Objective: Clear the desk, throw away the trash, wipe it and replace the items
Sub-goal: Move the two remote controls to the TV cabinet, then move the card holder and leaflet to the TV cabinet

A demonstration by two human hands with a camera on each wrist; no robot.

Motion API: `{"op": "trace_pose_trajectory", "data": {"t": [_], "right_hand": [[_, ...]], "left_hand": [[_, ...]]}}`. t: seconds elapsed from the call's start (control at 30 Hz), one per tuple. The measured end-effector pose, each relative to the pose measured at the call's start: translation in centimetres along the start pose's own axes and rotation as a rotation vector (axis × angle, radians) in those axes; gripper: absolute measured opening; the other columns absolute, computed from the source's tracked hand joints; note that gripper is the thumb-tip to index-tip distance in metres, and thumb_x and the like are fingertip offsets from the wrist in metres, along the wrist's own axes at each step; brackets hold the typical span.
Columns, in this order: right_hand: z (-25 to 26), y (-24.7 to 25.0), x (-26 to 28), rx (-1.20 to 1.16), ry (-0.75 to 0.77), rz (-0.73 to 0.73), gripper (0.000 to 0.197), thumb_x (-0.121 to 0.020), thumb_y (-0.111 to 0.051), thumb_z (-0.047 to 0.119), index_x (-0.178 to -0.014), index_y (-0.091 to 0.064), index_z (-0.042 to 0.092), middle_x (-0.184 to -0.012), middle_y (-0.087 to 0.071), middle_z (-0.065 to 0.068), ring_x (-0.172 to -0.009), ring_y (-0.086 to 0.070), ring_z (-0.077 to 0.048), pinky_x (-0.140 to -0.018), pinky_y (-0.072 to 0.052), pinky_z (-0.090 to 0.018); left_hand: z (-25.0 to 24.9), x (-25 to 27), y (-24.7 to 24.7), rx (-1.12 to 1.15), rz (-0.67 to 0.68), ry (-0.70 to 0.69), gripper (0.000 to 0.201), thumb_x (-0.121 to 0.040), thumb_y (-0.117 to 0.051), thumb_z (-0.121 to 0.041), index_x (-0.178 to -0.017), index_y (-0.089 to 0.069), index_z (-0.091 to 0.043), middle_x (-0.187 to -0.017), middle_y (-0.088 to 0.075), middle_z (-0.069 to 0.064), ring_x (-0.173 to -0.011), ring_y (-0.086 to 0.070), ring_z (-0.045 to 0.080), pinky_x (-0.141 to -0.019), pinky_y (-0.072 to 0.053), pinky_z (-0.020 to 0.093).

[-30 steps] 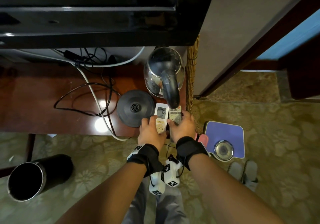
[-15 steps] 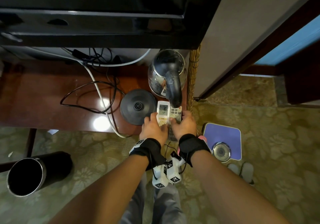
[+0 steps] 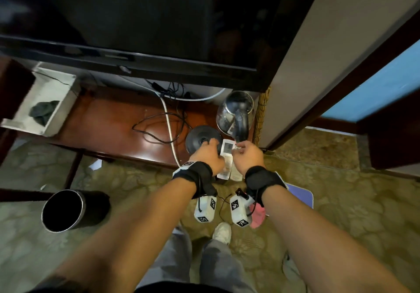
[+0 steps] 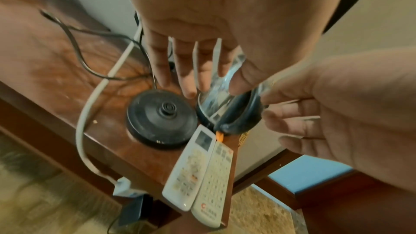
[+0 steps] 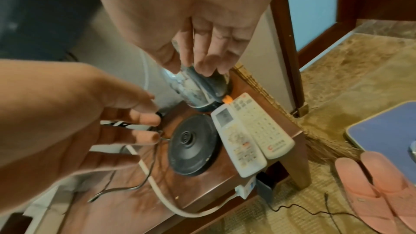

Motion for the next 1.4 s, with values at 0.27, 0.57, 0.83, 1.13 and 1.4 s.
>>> {"op": "trace_pose_trajectory", "data": {"t": [0.27,0.57,0.83,1.13,1.4], "right_hand": [[14.2,-6.1,8.5,-0.048,0.254,0.105,0.028,-0.089,-0.061,0.020,-0.117,-0.063,0.020,-0.100,-0.068,-0.001,-0.092,-0.063,-0.017,-0.090,-0.052,-0.034],[29.8,-22.2,19.9,0.019,0.480,0.176,0.027,-0.086,-0.065,0.023,-0.113,-0.064,0.022,-0.103,-0.066,0.001,-0.091,-0.063,-0.015,-0.089,-0.052,-0.032],[43.1,-36.8,32.1,0.175,0.710,0.294,0.030,-0.087,-0.065,0.026,-0.117,-0.063,0.024,-0.106,-0.064,0.003,-0.097,-0.060,-0.016,-0.084,-0.048,-0.026],[56.1,-57.3,41.1,0.349,0.892,0.527,0.033,-0.088,-0.062,0.034,-0.119,-0.059,0.025,-0.108,-0.062,0.003,-0.097,-0.060,-0.017,-0.085,-0.052,-0.032],[67.3,-74.7,51.6,0.461,1.108,0.747,0.036,-0.088,-0.061,0.033,-0.123,-0.059,0.023,-0.114,-0.064,0.003,-0.102,-0.060,-0.016,-0.090,-0.051,-0.033]], "left_hand": [[7.0,8.2,10.5,0.056,-0.204,-0.007,0.040,-0.086,-0.049,-0.025,-0.126,-0.046,-0.022,-0.124,-0.051,0.009,-0.112,-0.056,0.033,-0.094,-0.048,0.046],[26.9,19.6,22.7,0.001,-0.437,0.111,0.042,-0.092,-0.046,-0.035,-0.131,-0.044,-0.019,-0.133,-0.047,0.009,-0.121,-0.048,0.034,-0.095,-0.046,0.046],[46.4,29.8,30.2,0.119,-0.552,0.307,0.043,-0.095,-0.045,-0.044,-0.134,-0.046,-0.025,-0.133,-0.049,0.006,-0.122,-0.049,0.030,-0.098,-0.045,0.048],[68.5,39.0,37.0,0.209,-0.676,0.602,0.040,-0.094,-0.046,-0.043,-0.130,-0.048,-0.026,-0.130,-0.051,0.006,-0.121,-0.049,0.031,-0.096,-0.045,0.045],[86.4,48.0,43.0,0.270,-0.748,0.863,0.043,-0.096,-0.043,-0.044,-0.134,-0.047,-0.025,-0.133,-0.050,0.005,-0.123,-0.047,0.029,-0.099,-0.043,0.045]]}}
Point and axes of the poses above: each hand's wrist, its own x-axis away from the middle knuckle, its own y-axis out of the back of the hand, z = x × y, the point moved 9 cm from there along -x, towards the middle knuckle
